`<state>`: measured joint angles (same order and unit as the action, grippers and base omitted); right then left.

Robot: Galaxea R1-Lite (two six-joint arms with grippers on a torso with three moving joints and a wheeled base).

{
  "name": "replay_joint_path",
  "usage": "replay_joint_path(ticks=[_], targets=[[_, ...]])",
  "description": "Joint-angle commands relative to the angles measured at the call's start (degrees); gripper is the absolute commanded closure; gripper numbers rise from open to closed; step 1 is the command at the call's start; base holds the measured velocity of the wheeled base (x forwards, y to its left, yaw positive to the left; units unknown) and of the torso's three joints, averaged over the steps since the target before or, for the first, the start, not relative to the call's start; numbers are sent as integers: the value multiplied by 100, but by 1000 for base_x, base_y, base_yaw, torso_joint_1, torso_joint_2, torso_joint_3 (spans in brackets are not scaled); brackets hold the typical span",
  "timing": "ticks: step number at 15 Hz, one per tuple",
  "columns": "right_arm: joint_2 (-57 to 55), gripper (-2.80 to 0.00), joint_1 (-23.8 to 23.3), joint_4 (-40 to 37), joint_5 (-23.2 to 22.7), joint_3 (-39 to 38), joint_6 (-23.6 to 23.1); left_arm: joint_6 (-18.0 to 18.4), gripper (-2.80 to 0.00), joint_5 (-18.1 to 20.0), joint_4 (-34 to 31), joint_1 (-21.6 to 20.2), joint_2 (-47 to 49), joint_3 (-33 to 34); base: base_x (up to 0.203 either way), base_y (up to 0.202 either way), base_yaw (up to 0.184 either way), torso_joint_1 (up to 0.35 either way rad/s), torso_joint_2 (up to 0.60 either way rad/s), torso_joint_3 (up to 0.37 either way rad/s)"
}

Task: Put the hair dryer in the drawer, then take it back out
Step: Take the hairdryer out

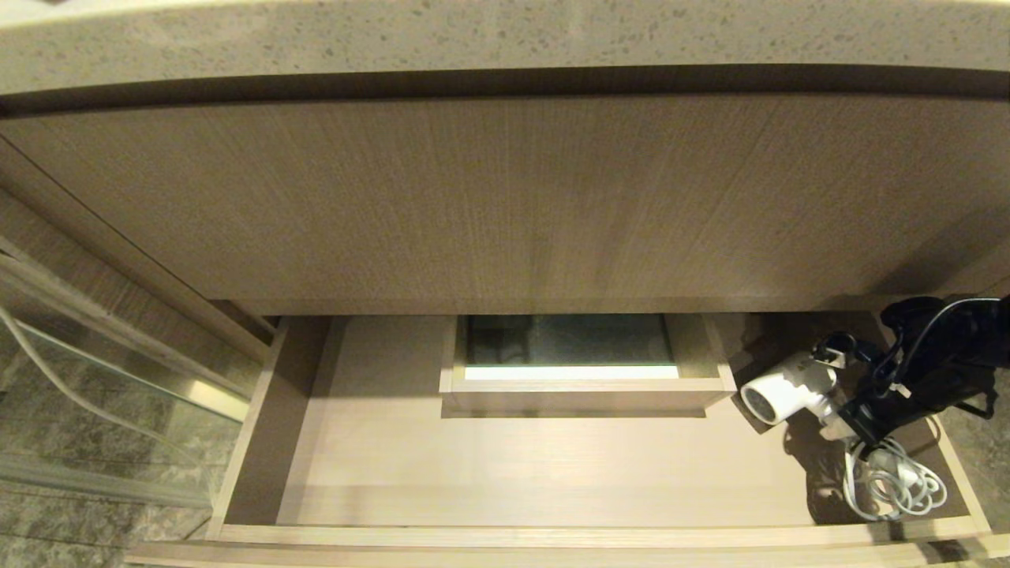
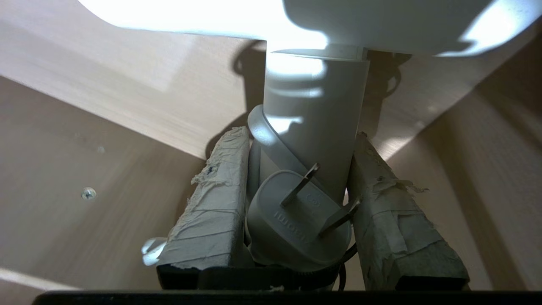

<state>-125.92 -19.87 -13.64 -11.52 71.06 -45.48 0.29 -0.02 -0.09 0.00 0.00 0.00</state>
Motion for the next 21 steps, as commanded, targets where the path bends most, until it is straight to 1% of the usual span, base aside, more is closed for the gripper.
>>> replay_joint_path(ticks=[1, 3, 4, 7, 13, 21], targets=[[94, 0, -7, -59, -2, -68, -195, -3, 0, 2, 0, 0, -3, 0, 0, 0, 0, 0, 0, 0], [145, 0, -22, -263, 24, -76, -560, -3, 0, 2, 0, 0, -8, 0, 0, 0, 0, 0, 0, 0], [148, 0, -26, -305, 54, -75, -596, -3, 0, -1, 0, 0, 0, 0, 0, 0, 0, 0, 0, 0], [124, 0, -26, -507, 189, -66, -619, -3, 0, 2, 0, 0, -9, 0, 0, 0, 0, 0, 0, 0], [145, 0, -70, -508, 419, -31, -769, -3, 0, 2, 0, 0, -4, 0, 0, 0, 0, 0, 0, 0], [190, 0, -61, -508, 467, 154, -822, -3, 0, 2, 0, 0, 0, 0, 0, 0, 0, 0, 0, 0]])
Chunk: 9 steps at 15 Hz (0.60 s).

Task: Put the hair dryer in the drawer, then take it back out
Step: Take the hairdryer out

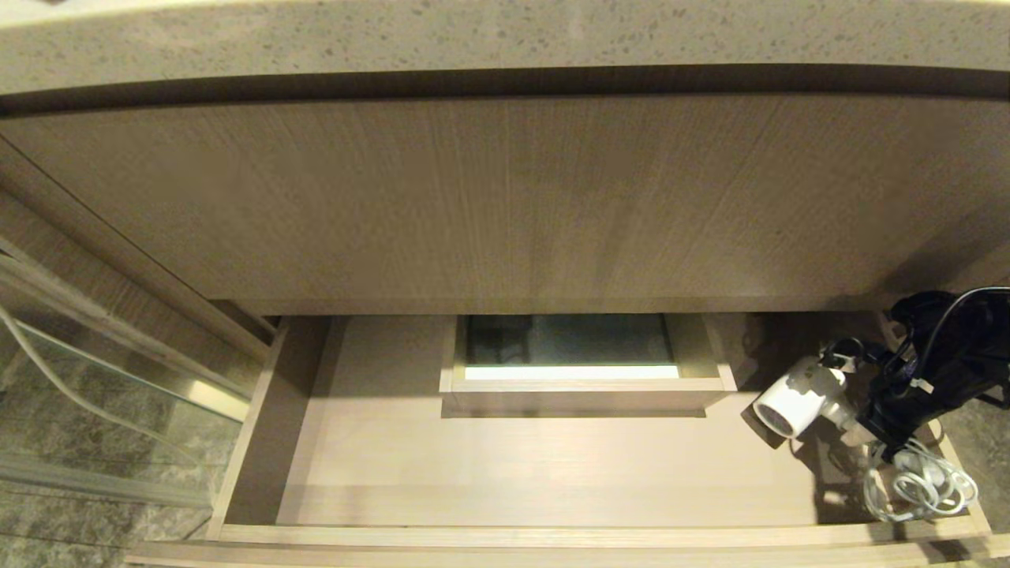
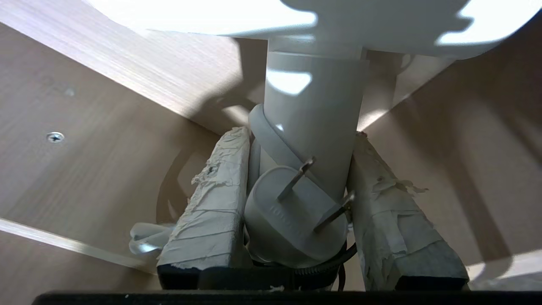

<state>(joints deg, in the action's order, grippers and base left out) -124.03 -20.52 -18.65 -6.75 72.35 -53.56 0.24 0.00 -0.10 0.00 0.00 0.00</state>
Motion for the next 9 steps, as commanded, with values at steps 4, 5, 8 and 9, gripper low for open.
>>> replay_joint_path(ticks=[4, 5, 8, 9], targets=[[142, 0, -4, -112, -10, 16, -225, 2, 0, 0, 1, 0, -9, 0, 0, 0, 0, 0, 0, 0], [177, 0, -4, -156, -3, 24, -295, 2, 0, 0, 1, 0, -9, 0, 0, 0, 0, 0, 0, 0], [256, 0, -19, -183, 110, -11, -462, 2, 0, 0, 1, 0, -9, 0, 0, 0, 0, 0, 0, 0], [285, 0, -31, -194, 113, -39, -465, 2, 0, 0, 1, 0, -9, 0, 0, 0, 0, 0, 0, 0]])
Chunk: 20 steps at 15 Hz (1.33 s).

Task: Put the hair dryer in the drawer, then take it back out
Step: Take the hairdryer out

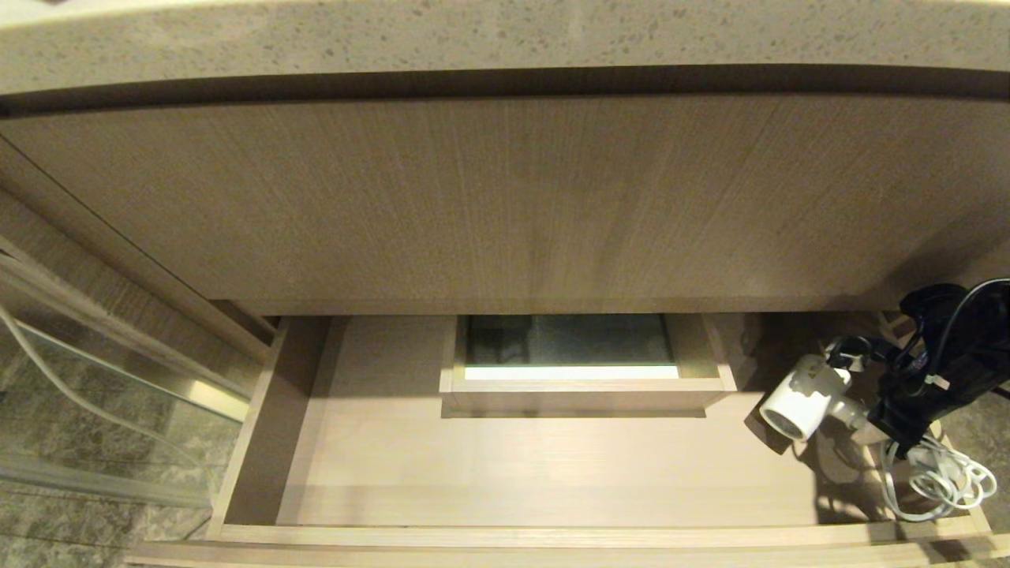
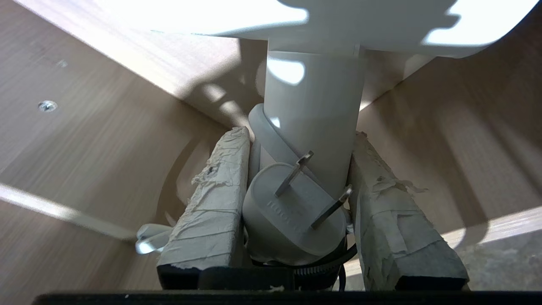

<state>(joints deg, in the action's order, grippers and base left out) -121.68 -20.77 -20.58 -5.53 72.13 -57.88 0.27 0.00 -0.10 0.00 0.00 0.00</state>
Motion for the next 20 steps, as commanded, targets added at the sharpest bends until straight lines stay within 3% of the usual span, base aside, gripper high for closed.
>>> replay_joint_path(ticks=[1, 9, 20], targets=[[61, 0, -10, -32, -9, -23, -39, 0, 0, 0, 1, 0, -6, 0, 0, 0, 0, 0, 0, 0], [298, 0, -104, -335, 114, -52, -506, 0, 0, 0, 1, 0, -9, 0, 0, 0, 0, 0, 0, 0], [883, 0, -111, -524, 115, -427, -723, 0, 0, -1, 1, 0, -1, 0, 0, 0, 0, 0, 0, 0]])
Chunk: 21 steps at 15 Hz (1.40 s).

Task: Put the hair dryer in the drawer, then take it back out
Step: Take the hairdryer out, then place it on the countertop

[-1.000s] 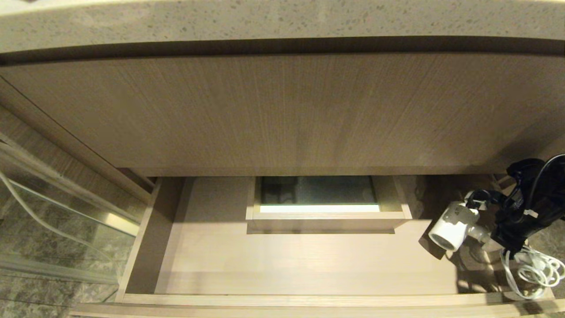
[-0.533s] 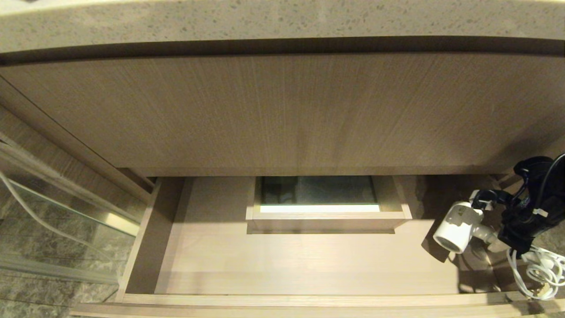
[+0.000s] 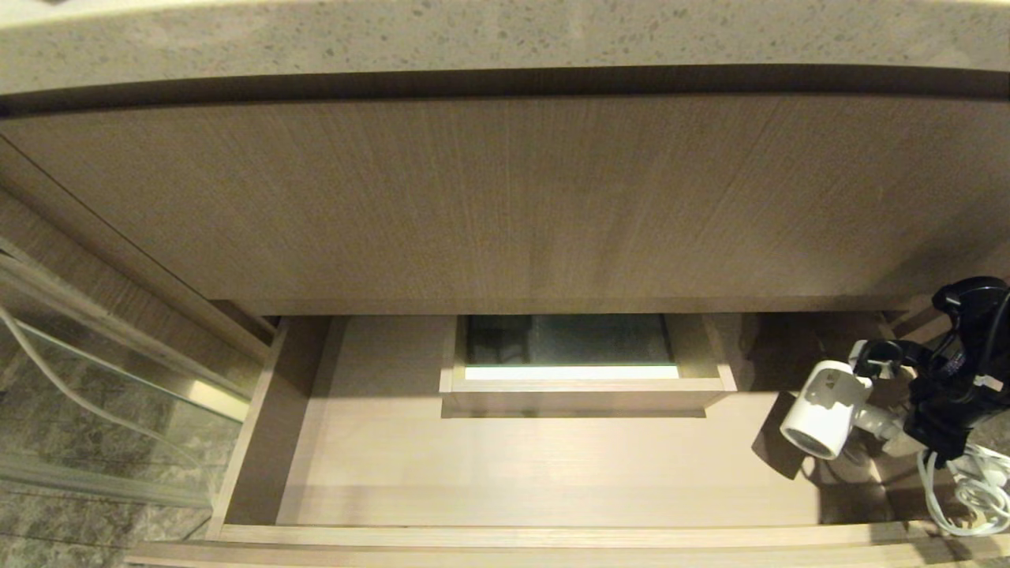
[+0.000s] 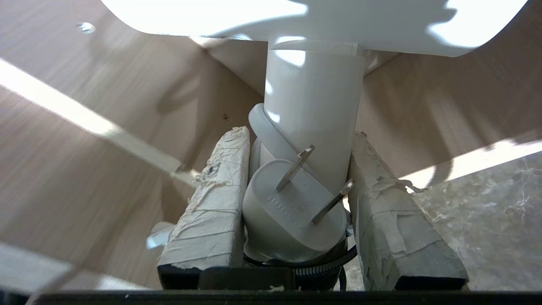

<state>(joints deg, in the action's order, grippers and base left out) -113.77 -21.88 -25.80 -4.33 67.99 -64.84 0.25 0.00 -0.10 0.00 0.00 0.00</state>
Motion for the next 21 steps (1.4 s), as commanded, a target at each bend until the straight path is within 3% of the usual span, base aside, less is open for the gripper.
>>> replay_joint_path(ticks=[1, 5, 21], targets=[[121, 0, 0, -42, 1, -2, -111, 2, 0, 0, 1, 0, -8, 0, 0, 0, 0, 0, 0, 0], [288, 0, -6, -150, 69, -47, -354, 2, 0, 0, 1, 0, -9, 0, 0, 0, 0, 0, 0, 0], [1245, 0, -9, -258, 204, -207, -486, 2, 0, 0, 1, 0, -9, 0, 0, 0, 0, 0, 0, 0]])
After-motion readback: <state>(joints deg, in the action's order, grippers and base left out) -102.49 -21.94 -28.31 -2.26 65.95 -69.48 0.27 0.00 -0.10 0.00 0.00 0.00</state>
